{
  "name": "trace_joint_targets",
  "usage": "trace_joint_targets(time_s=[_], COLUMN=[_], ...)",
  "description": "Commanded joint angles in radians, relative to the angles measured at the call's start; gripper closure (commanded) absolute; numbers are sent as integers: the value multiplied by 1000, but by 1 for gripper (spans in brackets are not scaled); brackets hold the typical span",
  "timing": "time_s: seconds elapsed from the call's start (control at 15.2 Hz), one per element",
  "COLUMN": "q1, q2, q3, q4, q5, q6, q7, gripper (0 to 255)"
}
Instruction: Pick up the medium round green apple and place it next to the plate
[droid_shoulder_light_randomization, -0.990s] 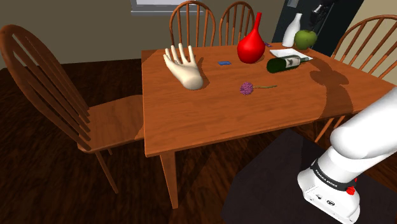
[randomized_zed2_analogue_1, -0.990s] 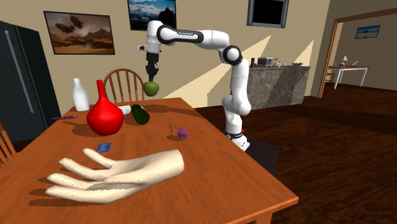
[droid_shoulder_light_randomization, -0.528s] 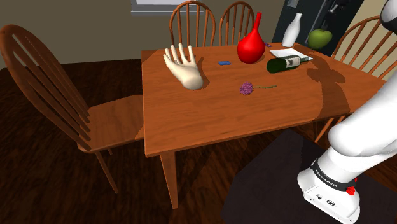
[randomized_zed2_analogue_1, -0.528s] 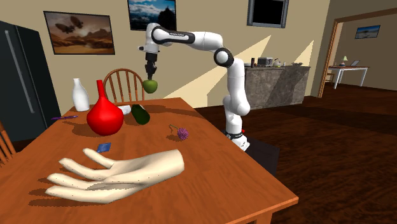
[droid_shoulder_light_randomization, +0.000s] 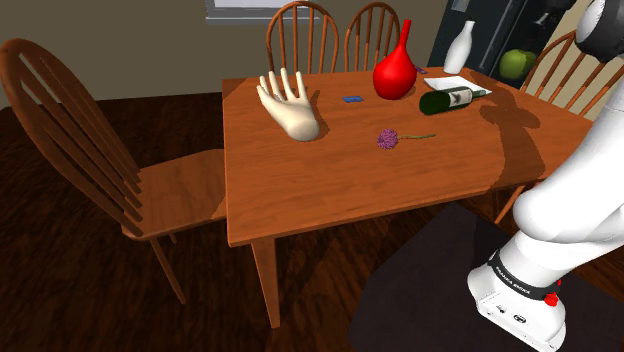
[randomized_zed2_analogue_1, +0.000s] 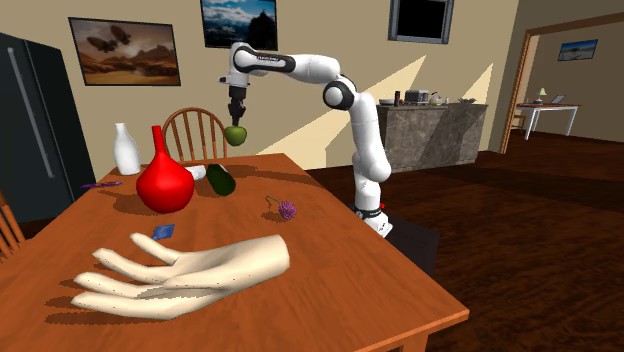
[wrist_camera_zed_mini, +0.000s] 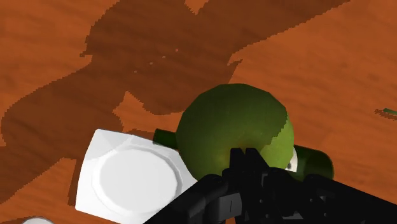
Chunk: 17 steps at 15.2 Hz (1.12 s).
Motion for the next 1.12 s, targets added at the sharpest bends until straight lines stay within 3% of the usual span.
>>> trace_joint_targets(time_s=[0.0,1.06], q1=[3,34], q2=[-9,-64], q3=[0,9], q4=[-35,-319], q5=[-4,-31], q6=[28,265], q7=[-4,-10], gripper=[255,255])
